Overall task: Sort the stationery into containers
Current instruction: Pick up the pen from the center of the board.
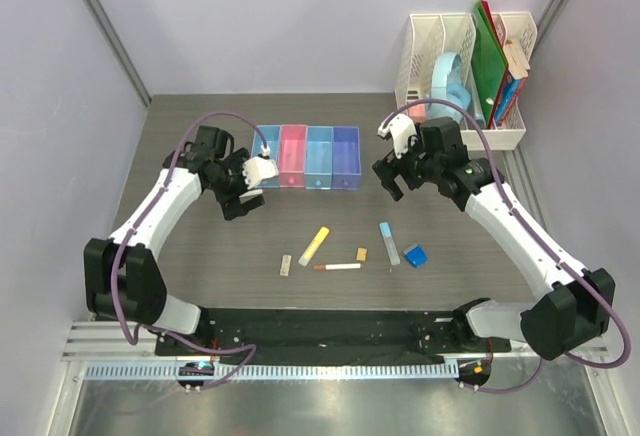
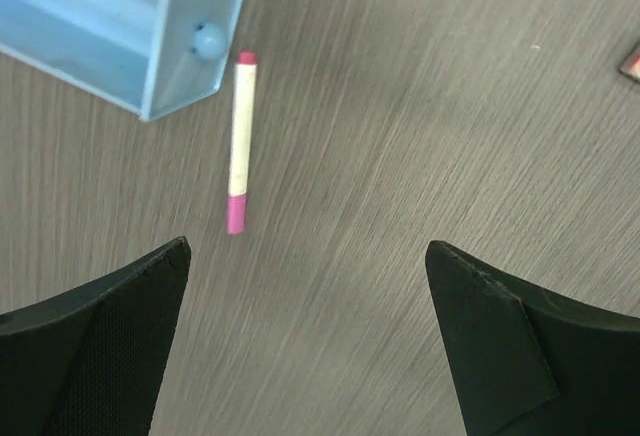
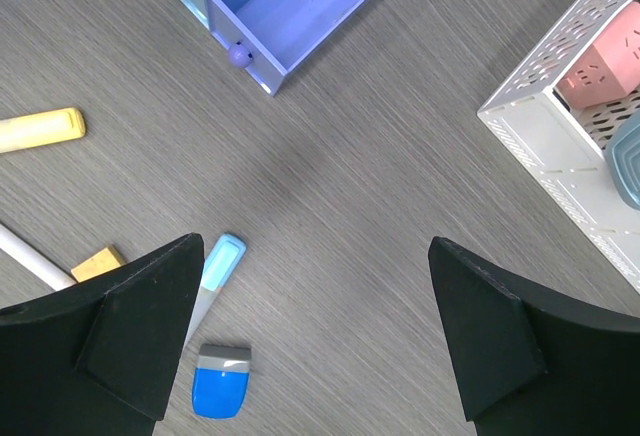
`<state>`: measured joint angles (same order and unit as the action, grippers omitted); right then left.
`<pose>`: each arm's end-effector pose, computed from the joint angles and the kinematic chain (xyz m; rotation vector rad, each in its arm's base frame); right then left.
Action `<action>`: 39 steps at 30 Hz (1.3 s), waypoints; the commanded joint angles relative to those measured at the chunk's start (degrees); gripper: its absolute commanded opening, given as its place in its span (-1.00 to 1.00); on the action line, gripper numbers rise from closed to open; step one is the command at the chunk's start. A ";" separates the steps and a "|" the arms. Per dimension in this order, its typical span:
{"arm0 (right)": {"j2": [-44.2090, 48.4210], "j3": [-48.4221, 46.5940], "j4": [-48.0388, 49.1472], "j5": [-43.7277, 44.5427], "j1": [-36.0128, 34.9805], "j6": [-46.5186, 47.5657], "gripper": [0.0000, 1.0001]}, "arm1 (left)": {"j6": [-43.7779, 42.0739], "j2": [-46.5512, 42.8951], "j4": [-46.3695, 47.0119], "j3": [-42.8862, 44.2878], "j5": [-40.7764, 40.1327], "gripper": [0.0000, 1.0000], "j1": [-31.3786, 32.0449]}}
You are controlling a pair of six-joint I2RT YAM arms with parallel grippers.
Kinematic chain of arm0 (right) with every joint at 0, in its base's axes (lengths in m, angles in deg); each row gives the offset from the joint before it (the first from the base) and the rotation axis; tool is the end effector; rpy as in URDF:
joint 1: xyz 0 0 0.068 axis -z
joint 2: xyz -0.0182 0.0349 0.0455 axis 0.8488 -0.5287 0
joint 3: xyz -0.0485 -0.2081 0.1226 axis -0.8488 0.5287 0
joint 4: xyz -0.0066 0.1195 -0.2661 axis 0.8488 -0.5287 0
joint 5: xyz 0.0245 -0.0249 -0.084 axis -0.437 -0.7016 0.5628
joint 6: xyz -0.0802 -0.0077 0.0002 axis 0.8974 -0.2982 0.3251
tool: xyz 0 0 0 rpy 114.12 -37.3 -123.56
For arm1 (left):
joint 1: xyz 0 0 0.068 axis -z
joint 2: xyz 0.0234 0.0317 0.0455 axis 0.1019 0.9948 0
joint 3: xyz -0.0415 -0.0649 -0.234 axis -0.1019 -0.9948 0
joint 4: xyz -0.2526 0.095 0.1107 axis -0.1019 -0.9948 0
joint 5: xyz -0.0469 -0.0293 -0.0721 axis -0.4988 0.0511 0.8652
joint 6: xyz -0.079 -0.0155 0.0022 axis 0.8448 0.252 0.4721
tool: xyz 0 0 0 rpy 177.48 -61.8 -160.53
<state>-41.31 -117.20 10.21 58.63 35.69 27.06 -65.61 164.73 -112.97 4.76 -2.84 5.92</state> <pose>0.3137 0.1399 0.2809 -0.9457 2.0225 0.1474 0.3278 -0.0890 0.2087 1.4720 2.1386 -0.1375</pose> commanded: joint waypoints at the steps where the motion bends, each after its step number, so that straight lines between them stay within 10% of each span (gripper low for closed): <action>1: 3.27 -1.44 -0.57 -0.50 -0.20 -0.88 0.99 | -10.58 1.56 1.63 -1.01 5.83 0.99 -1.66; 39: 6.35 4.27 -6.55 -6.47 -0.72 6.69 0.99 | -13.15 22.75 11.12 -0.57 3.99 0.77 -5.71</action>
<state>-36.64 -112.74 3.41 53.43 35.52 32.70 -77.58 185.84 -103.55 3.82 1.10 0.63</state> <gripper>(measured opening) 0.996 0.902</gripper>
